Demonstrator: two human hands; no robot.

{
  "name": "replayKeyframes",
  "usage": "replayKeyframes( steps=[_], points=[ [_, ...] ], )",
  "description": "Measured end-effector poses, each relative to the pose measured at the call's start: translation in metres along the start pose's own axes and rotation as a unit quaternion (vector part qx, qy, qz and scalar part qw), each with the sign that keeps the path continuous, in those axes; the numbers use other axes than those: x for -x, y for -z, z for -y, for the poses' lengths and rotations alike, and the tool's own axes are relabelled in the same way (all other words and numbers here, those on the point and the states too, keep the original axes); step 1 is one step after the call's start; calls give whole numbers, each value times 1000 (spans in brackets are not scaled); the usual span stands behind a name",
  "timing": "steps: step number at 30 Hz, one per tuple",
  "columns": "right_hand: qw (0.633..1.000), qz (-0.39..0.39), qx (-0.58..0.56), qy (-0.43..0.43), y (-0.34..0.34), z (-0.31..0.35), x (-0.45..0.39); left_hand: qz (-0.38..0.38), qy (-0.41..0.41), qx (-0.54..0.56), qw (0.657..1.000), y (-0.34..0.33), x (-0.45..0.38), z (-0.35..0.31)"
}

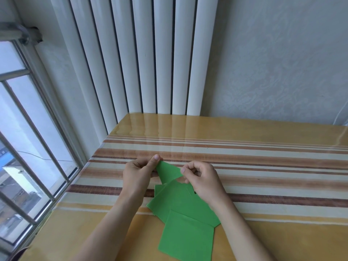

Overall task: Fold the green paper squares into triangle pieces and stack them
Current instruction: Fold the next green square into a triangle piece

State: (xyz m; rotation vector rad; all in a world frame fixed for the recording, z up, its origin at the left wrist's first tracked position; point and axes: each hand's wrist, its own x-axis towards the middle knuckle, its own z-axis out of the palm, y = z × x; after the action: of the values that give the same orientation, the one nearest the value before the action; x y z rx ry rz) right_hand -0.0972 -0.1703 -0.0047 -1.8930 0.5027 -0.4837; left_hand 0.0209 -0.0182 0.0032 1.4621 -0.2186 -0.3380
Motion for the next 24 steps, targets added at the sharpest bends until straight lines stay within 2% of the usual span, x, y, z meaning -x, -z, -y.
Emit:
replayKeyframes(
  steps=[3,9,13,17,24],
  points=[
    [1000,-8,0,-11,-2,-1,0,4,5,8,1000,0,0,0],
    [995,-68,-63,-21,2,0,-2,55,-24,-27,998,2,3,0],
    [985,-112,-132,-23,4,-1,-4,59,-29,-40,997,3,3,-1],
    [975,-88,-199,-36,2,-2,-4,64,-11,-20,998,3,1,-1],
    [979,-92,-181,-1,1,-3,-4,76,8,7,997,3,0,4]
  ],
)
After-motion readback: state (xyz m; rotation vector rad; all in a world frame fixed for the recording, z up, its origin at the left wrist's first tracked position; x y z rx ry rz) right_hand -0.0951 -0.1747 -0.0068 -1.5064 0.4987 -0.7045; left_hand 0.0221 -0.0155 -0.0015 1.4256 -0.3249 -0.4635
